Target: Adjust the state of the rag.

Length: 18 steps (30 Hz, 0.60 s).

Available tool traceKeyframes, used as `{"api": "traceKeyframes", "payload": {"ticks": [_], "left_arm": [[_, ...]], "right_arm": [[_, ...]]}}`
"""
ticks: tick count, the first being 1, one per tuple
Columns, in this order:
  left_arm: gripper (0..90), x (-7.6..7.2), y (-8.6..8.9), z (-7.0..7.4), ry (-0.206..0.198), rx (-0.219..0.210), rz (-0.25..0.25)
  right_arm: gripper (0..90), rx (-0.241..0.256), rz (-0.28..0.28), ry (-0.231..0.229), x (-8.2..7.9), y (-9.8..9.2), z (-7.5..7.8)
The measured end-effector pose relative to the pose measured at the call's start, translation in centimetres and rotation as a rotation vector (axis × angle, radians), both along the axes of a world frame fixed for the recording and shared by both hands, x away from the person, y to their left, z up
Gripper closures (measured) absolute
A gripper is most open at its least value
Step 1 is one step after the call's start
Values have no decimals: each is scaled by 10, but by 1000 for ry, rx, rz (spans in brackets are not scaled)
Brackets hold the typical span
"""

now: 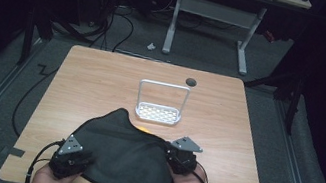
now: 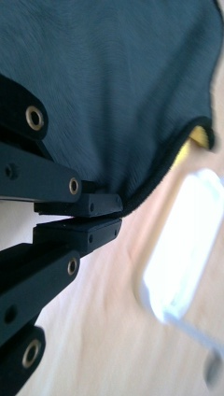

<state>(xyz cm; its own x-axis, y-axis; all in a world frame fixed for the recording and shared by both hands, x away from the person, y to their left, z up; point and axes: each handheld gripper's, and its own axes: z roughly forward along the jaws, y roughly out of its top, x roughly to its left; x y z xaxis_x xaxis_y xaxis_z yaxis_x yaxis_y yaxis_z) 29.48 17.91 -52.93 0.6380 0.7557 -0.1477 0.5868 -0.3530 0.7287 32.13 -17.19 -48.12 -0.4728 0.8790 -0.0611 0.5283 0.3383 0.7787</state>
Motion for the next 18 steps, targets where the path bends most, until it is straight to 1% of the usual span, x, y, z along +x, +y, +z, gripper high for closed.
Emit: {"api": "traceKeyframes", "payload": {"ticks": [4, 6, 7, 8, 9, 10, 11, 12, 13, 14, 16, 17, 18], "left_arm": [[709, 0, 1, 0, -1, -1, 5], [709, 0, 1, 0, -2, -1, 6], [709, 0, 1, 0, -2, -1, 6], [709, 0, 0, 0, -2, 0, 6], [708, 0, 0, 0, -4, 2, 7], [707, 0, 0, 0, -4, 2, 7], [702, 0, 0, 0, -2, 2, 6], [702, 0, 0, 0, -3, 3, 4], [697, 0, 0, 0, -4, 2, 3], [696, 0, 0, 0, -4, 2, 3], [693, 0, 0, 0, -5, 5, 2], [685, 0, -1, 0, -7, 5, 1], [685, 1, -1, 0, -7, 8, 1]], "right_arm": [[873, -21, -45, -51, 7, -13, 13], [864, -16, -62, -66, 11, -18, 19], [864, -16, -62, -66, 11, -18, 19], [844, -13, -71, -70, 12, -20, 20], [777, -13, -91, -65, 15, -24, 21], [777, -13, -91, -65, 15, -24, 21], [738, -2, -92, -59, 13, -27, 20], [738, -2, -92, -59, 13, -27, 20], [706, 11, -95, -51, 5, -32, 16], [706, 11, -95, -51, 5, -32, 16], [678, 10, -91, -36, -5, -36, 10], [644, 20, -84, 9, -18, -41, -2], [638, 18, -87, 22, -23, -42, -6]]}}
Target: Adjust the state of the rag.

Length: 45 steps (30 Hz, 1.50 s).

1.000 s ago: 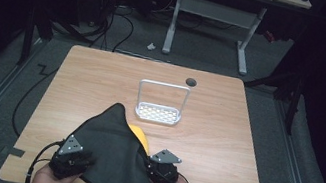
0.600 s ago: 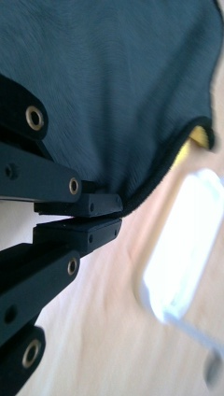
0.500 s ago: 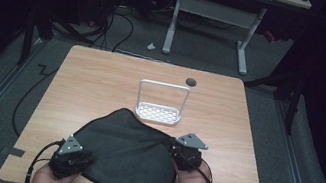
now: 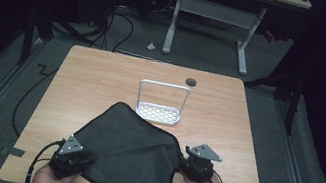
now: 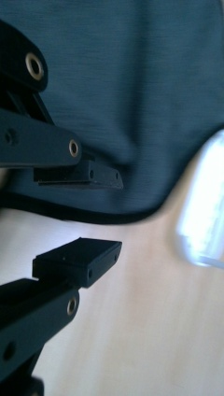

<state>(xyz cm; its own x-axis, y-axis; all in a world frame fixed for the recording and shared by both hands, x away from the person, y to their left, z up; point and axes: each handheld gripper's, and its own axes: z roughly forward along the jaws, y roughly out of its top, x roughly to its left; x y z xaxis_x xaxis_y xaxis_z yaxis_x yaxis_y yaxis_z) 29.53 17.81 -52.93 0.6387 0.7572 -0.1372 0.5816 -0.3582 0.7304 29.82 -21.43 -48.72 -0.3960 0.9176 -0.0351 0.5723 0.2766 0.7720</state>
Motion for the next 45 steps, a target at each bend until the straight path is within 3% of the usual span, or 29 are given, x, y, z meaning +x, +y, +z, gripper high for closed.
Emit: {"api": "traceKeyframes", "payload": {"ticks": [2, 3, 4, 5, 8, 10, 11, 13, 14, 15, 16, 17, 20, 21, 24, 25, 26, 27, 29, 30, 32, 33, 35, 36, 40, 41, 42, 44, 45], "left_arm": [[684, 0, 0, 0, 1, 1, -1], [682, 0, 0, 0, 0, 0, 0], [681, 0, 0, 0, 0, 0, 0], [678, 0, 0, 0, 1, -2, 0], [674, 0, 0, 0, 1, -3, 3], [673, -1, 0, 0, 0, -4, 3], [661, 0, 0, 0, 1, -6, 2], [653, -1, 0, 0, 4, -11, 0], [645, -1, -1, 0, 6, -12, -2], [635, -1, -2, 0, 10, -12, -7], [635, -1, -3, 0, 12, -16, -18], [634, -3, -7, 0, 16, -24, -47], [619, -5, -12, 1, 14, -14, -61], [599, -5, -14, 2, 8, -13, -70], [590, -5, -12, 5, -21, -18, -71], [590, -3, -10, 6, -33, -18, -62], [590, 0, -6, 7, -46, -16, -45], [590, 3, -3, 7, -53, -15, -30], [591, 10, 5, 7, -63, -16, 18], [595, 18, 10, 5, -58, 2, 53], [598, 21, 12, 2, -47, 17, 66], [628, 23, 13, -1, -34, 26, 88], [637, 23, 12, -1, -32, 33, 89], [638, 20, 7, 0, -41, 66, 77], [644, 11, 0, 2, -31, 73, 25], [653, 2, -7, 3, -18, 65, -26], [660, 2, -7, 3, -18, 65, -26], [669, -6, -15, 3, -9, 44, -77], [669, -8, -18, 3, 10, 24, -97]], "right_arm": [[627, -5, 1, 13, -5, -1, -6], [614, -26, 4, 50, -13, -1, -19], [614, -26, 4, 50, -13, -1, -19], [619, -31, 11, 92, -16, -2, -30], [815, -46, 27, 95, -16, -3, -34], [852, -56, 22, 94, -14, -5, -33], [865, -67, -14, 81, -4, -13, -32], [867, -68, -30, 80, 0, -18, -33], [867, -82, -51, 77, 8, -26, -33], [865, -92, -110, 66, 24, -41, -34], [865, -92, -110, 66, 24, -41, -34], [849, -95, -149, 71, 39, -52, -34], [785, -101, -166, 70, 47, -56, -32], [720, -95, -163, 44, 44, -52, -23], [685, -68, -132, 23, 32, -44, -16], [674, -58, -104, 14, 23, -38, -13], [658, -24, -43, 8, -1, -23, -11], [658, -24, -43, 8, -1, -23, -11], [649, 0, 1, 26, -19, -13, -15], [650, -18, 45, 41, -36, -1, -21], [652, -33, 67, 53, -42, 3, -25], [664, -69, 89, 70, -48, 9, -31], [670, -74, 89, 81, -47, 9, -34], [686, -41, 79, 89, -42, 3, -38], [765, -32, 45, 88, -29, -9, -38], [851, -18, 13, 93, -19, -21, -38], [851, -18, 13, 93, -19, -21, -38], [898, -43, -35, 86, 0, -37, -37], [898, -43, -35, 86, 0, -37, -37]]}}
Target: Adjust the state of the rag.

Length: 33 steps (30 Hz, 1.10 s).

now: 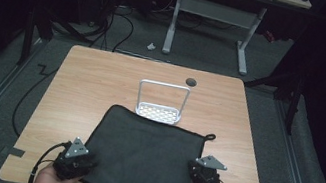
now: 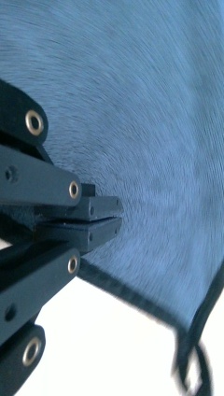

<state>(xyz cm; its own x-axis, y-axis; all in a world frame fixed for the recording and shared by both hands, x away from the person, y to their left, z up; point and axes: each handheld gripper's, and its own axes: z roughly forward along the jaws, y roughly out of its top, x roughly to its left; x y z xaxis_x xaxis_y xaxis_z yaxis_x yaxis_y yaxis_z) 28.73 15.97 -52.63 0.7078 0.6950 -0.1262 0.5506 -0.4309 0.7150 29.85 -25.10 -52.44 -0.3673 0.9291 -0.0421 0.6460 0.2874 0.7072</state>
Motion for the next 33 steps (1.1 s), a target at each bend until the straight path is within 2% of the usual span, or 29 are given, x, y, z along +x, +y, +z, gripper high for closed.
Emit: {"api": "traceKeyframes", "payload": {"ticks": [1, 2, 3, 4, 5, 6, 7, 8, 9, 10, 11, 12, 14, 16, 18, 19, 21, 25, 26, 27, 28, 29, 30, 31, 32, 33], "left_arm": [[676, -1, -3, 1, 18, -17, -15], [679, -2, -6, 1, 18, -34, -33], [676, -3, -8, 3, -3, -40, -43], [640, 1, -11, 7, -57, -34, -36], [625, 1, -11, 7, -57, -34, -36], [616, 12, -12, 10, -85, -30, -21], [612, 12, -12, 10, -85, -30, -21], [612, 18, -14, 11, -79, -22, -14], [607, 28, -19, 7, -82, -2, 2], [607, 28, -19, 7, -82, -2, 2], [607, 32, -21, 4, -83, 20, 11], [614, 37, -25, -2, -68, 49, 22], [620, 33, -25, -4, -81, 35, 26], [621, 27, -26, -3, -69, 23, 13], [621, 23, -27, -3, -62, 15, 0], [621, 15, -31, -3, -55, 6, -30], [621, 10, -35, -3, -53, 6, -65], [611, 8, -40, -2, -38, -8, -86], [597, 10, -39, -1, -35, -22, -83], [577, 14, -33, 3, -44, -71, -60], [565, 18, -29, 5, -53, -93, -43], [545, 18, -29, 5, -53, -93, -43], [532, 29, -22, 9, -79, -105, 5], [528, 36, -19, 10, -90, -102, 28], [519, 36, -19, 10, -90, -102, 28], [519, 44, -16, 10, -89, -101, 47]], "right_arm": [[900, 1, -21, -1, 7, -6, 0], [900, 6, -38, -3, 14, -11, 0], [900, 16, -57, -1, 21, -17, -1], [871, 36, -91, 15, 28, -24, 2], [859, 38, -90, 11, 27, -25, 3], [846, 48, -82, 2, 24, -25, 5], [846, 48, -82, 2, 24, -25, 5], [841, 56, -70, -5, 18, -23, 7], [831, 64, -39, -8, 4, -20, 9], [825, 72, -27, -3, 0, -18, 9], [825, 72, -27, -3, 0, -18, 9], [820, 56, 10, 11, -12, -13, 6], [801, 45, 27, 21, -19, -10, 3], [803, 16, 33, 8, -25, -10, 1], [803, 13, 14, 16, -28, -15, 2], [803, 5, 10, 14, -30, -19, 2], [802, 0, -11, 7, -35, -27, 1], [788, 6, -37, 6, -39, -36, 1], [776, 15, -50, 5, -40, -37, 1], [768, 43, -59, -14, -40, -40, 3], [779, 45, -67, -23, -40, -40, 3], [784, 44, -75, -30, -40, -41, 4], [785, 45, -76, -31, -39, -42, 3], [786, 46, -74, -29, -39, -42, 3], [786, 45, -68, -30, -39, -41, 2], [786, 45, -68, -30, -39, -41, 2]]}}
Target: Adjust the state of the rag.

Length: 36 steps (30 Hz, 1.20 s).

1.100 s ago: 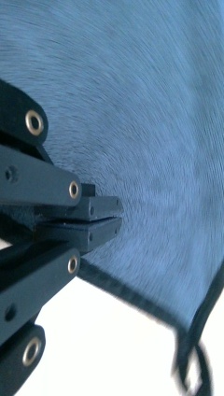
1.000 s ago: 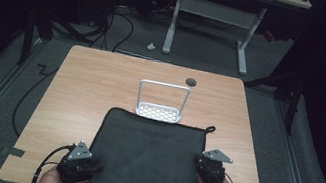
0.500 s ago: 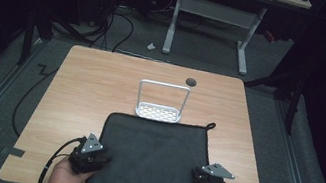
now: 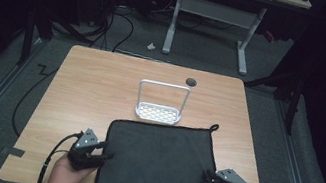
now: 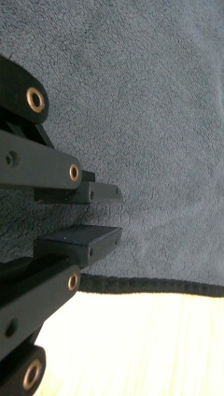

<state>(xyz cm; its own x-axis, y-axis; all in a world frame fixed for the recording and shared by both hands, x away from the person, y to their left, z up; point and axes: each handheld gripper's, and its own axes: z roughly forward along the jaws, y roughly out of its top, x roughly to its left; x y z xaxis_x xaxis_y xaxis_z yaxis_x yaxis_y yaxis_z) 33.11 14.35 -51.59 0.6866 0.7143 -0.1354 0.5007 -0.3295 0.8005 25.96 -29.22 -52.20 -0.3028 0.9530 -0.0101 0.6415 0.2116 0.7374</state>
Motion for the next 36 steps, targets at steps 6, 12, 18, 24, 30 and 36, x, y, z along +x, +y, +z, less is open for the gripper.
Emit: {"api": "traceKeyframes", "payload": {"ticks": [6, 12, 18, 24, 30, 36], "left_arm": [[484, 46, -6, -6, 25, 70, 80], [473, 75, -12, -15, 60, 89, 133], [657, 82, -18, -14, 60, 95, 109], [830, 86, -13, -16, 90, 51, 107], [836, 93, -7, -19, 66, 24, 144], [820, 95, -3, -20, 99, -25, 117]], "right_arm": [[777, -29, 50, -5, -2, 10, -1], [770, -43, 64, 10, -1, 14, -3], [767, -40, 62, 15, 0, 14, -3], [766, -49, 61, 11, 0, 15, -3], [765, -44, 49, 9, 3, 17, -4], [693, -7, 83, -19, 0, 26, 1]]}}
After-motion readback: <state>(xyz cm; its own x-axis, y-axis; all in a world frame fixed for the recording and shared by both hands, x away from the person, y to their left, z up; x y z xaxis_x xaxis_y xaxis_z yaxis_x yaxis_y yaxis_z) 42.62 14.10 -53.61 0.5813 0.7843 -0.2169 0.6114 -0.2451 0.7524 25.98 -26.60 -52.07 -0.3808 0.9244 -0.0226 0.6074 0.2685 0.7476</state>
